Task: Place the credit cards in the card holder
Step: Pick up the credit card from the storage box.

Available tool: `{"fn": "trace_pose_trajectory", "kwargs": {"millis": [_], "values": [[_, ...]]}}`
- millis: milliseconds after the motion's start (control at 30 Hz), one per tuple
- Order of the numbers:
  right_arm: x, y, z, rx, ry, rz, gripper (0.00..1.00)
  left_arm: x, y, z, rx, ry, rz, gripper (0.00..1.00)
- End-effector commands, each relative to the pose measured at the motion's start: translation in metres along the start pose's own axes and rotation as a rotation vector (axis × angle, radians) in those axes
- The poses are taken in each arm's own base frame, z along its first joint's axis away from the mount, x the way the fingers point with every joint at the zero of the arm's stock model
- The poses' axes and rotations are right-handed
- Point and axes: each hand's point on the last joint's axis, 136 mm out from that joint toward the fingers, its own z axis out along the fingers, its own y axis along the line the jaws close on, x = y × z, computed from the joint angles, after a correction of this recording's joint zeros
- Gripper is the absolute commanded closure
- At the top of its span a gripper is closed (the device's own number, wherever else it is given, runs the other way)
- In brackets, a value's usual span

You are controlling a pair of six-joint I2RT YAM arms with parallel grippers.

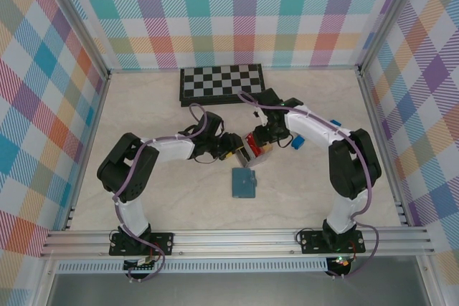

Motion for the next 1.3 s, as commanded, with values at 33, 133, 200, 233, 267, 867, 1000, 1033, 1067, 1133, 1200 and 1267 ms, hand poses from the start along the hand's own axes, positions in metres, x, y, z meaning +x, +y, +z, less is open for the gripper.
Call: {"fn": "trace_pose_trajectory", "kwargs": {"millis": [33,133,200,233,267,867,1000,1033,1067,1133,1200,1267], "values": [[-0.01,-0.011,-0.002,0.085,-0.012,-0.042,0.42,0.005,0.019,0.008,-0.051,0.005,-0.008,0.52],[-0.009,-0.016,0.001,0.113,-0.002,-0.055,0.43,0.006,0.021,0.01,-0.054,0.008,-0.008,0.53],[-0.008,-0.016,0.003,0.117,0.005,-0.056,0.43,0.007,0.022,0.011,-0.059,0.011,-0.01,0.53],[-0.007,-0.016,0.003,0.116,0.007,-0.058,0.42,0.007,0.023,0.011,-0.06,0.012,-0.011,0.53],[-0.008,-0.015,0.002,0.115,0.005,-0.062,0.42,0.007,0.023,0.011,-0.061,0.013,-0.01,0.53],[-0.014,-0.023,-0.023,0.159,-0.06,-0.077,0.51,0.009,0.035,0.016,-0.102,0.025,-0.007,0.54],[-0.013,-0.022,-0.023,0.149,-0.06,-0.078,0.55,0.01,0.038,0.017,-0.111,0.029,-0.011,0.54],[-0.013,-0.022,-0.022,0.15,-0.057,-0.078,0.56,0.01,0.039,0.017,-0.111,0.03,-0.011,0.54],[-0.012,-0.021,-0.021,0.146,-0.052,-0.08,0.58,0.01,0.038,0.018,-0.11,0.03,-0.01,0.54],[-0.011,-0.018,-0.019,0.129,-0.047,-0.083,0.61,0.011,0.039,0.018,-0.113,0.031,-0.012,0.54],[-0.011,-0.017,-0.02,0.12,-0.049,-0.08,0.64,0.011,0.04,0.018,-0.112,0.034,-0.012,0.54],[-0.011,-0.018,-0.02,0.126,-0.05,-0.081,0.67,0.011,0.04,0.018,-0.113,0.035,-0.013,0.54]]}}
